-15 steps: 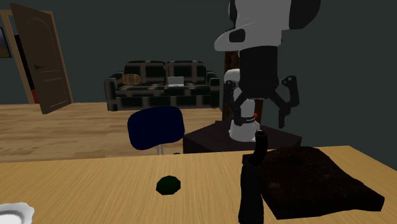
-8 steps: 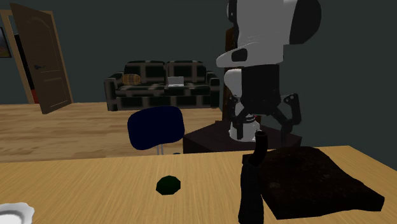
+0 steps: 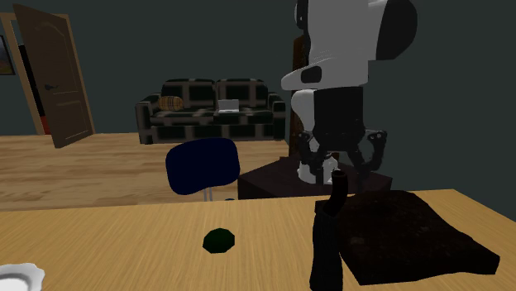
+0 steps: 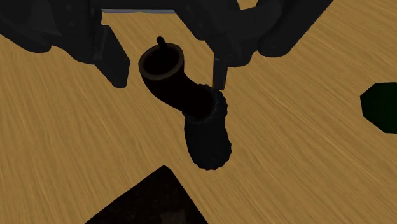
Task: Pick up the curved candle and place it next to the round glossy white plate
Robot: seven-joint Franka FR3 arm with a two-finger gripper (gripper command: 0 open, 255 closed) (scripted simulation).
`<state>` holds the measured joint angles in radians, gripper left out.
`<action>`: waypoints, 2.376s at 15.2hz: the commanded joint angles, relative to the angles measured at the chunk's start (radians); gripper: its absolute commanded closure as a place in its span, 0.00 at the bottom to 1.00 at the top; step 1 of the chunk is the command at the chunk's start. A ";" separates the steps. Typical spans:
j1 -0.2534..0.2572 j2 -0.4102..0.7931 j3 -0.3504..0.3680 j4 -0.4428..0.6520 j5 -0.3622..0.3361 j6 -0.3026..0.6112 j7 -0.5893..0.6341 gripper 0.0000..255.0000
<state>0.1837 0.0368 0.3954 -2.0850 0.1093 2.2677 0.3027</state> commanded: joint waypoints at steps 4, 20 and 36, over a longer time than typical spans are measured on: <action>0.000 0.000 0.000 0.000 0.000 0.000 0.000 1.00; -0.005 -0.050 -0.004 0.096 0.013 -0.144 0.000 1.00; -0.009 -0.075 -0.009 0.285 0.013 -0.355 0.015 1.00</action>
<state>0.1747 -0.0396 0.3866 -1.8155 0.1229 1.9266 0.3166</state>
